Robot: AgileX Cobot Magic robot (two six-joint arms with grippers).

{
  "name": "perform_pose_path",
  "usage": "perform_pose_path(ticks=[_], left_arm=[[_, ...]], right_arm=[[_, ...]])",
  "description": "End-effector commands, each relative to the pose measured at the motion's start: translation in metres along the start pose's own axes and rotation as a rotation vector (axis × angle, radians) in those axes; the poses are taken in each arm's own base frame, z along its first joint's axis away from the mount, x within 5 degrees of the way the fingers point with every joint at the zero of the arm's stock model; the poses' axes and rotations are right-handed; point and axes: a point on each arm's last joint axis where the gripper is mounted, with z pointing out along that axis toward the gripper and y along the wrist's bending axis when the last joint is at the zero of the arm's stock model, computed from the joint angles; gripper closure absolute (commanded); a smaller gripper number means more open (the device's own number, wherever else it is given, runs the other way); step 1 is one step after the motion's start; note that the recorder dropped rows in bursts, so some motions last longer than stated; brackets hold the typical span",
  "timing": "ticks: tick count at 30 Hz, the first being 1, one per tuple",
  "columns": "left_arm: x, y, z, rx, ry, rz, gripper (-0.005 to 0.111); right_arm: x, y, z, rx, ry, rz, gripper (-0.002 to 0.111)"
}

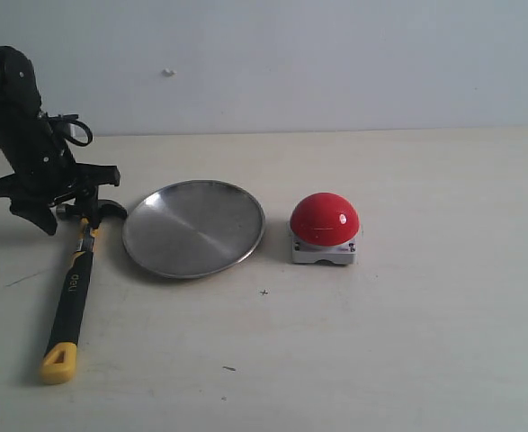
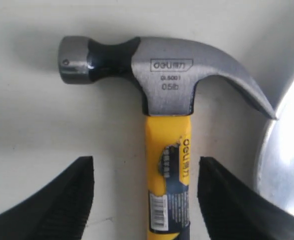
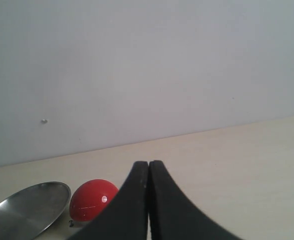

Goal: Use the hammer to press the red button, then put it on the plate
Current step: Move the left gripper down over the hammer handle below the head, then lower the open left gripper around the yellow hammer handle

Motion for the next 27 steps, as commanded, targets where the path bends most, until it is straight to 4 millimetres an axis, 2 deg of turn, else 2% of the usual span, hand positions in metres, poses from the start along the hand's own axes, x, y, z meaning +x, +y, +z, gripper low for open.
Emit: perform_pose_path(ticks=[1, 27], left_arm=[[-0.0018, -0.0033, -0.0035, 0.01, -0.019, -0.012, 0.048], [-0.001, -0.0044, -0.0034, 0.009, -0.013, -0.029, 0.046]], right_arm=[[0.0009, -0.0006, -0.0003, 0.006, -0.003, -0.008, 0.108], [0.0009, -0.0006, -0.0003, 0.006, -0.003, -0.008, 0.108]])
